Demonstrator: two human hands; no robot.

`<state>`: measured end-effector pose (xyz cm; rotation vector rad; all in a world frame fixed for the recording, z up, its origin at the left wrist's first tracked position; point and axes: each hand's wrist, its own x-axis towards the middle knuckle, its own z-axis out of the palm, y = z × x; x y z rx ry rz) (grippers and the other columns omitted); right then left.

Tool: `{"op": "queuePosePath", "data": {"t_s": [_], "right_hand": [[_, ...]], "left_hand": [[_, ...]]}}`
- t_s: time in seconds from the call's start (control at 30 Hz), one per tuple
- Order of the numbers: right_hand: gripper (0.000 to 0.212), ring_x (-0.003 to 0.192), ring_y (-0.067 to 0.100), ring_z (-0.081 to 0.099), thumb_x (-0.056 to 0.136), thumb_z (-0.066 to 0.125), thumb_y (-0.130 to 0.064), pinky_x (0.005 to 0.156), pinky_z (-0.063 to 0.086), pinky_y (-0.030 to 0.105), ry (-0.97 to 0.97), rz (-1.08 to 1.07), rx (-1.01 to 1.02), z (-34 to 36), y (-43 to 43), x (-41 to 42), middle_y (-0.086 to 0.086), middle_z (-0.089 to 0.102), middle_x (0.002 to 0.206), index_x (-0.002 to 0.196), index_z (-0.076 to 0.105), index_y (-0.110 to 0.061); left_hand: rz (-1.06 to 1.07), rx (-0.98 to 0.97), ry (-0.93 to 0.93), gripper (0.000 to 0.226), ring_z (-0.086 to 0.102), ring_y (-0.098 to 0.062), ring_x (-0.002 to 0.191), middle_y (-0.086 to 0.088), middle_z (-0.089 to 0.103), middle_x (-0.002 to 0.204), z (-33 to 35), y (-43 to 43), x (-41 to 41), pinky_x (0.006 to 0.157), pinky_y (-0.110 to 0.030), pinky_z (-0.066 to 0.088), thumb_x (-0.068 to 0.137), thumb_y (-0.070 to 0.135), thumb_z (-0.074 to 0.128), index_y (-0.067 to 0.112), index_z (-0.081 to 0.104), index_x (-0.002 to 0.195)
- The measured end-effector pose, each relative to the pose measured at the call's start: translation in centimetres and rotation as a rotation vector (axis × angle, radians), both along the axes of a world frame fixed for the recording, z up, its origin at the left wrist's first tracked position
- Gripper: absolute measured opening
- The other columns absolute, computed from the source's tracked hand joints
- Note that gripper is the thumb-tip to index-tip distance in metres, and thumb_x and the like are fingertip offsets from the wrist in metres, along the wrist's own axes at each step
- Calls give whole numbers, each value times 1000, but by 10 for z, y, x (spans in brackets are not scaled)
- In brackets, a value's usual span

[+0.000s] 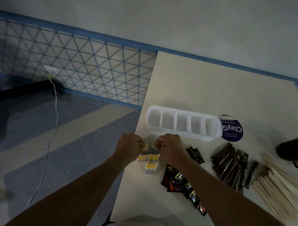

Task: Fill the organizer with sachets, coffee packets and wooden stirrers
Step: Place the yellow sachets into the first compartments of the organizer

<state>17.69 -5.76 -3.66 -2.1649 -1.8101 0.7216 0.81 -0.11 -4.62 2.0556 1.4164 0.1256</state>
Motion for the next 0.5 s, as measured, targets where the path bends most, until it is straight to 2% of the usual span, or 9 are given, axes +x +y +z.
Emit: {"op": "queuePosePath", "data": {"t_s": [0.17, 0.23, 0.33, 0.43, 0.5], "right_hand": [[13, 74, 21, 64, 84, 64, -8, 66, 52, 31, 18, -3, 110, 5, 0, 8, 4, 73, 81, 88, 77, -9], [12, 72, 20, 64, 85, 64, -6, 65, 49, 29, 38, -9, 147, 10, 3, 13, 4, 72, 79, 85, 76, -8], [15, 79, 18, 67, 86, 66, -10, 73, 54, 31, 47, 4, 181, 22, 6, 20, 2, 74, 88, 95, 78, -11], [15, 79, 13, 67, 86, 68, -13, 75, 56, 31, 71, 15, 201, 34, 10, 26, -1, 76, 90, 97, 79, -16], [15, 76, 8, 66, 86, 68, -15, 73, 56, 28, 86, -1, 205, 44, 15, 31, -5, 76, 90, 96, 79, -19]], "left_hand": [[8, 36, -38, 17, 70, -20, 81, -7, 76, 92, 7, 8, 0, 79, -26, 54, 88, 18, 66, 12, 77, 100], [6, 6, -45, 16, 70, -18, 79, -6, 76, 89, 15, 15, -1, 77, -25, 54, 88, 19, 67, 13, 77, 98], [-27, -2, -49, 15, 69, -17, 77, -5, 75, 84, 31, 29, -1, 72, -28, 54, 85, 25, 70, 14, 79, 93], [-42, 16, -86, 14, 66, -13, 71, -2, 74, 80, 48, 41, 3, 60, -21, 46, 83, 27, 73, 17, 78, 91], [-33, 41, -129, 13, 65, -10, 70, 1, 74, 80, 58, 49, 9, 60, -20, 47, 82, 27, 74, 21, 78, 92]]}}
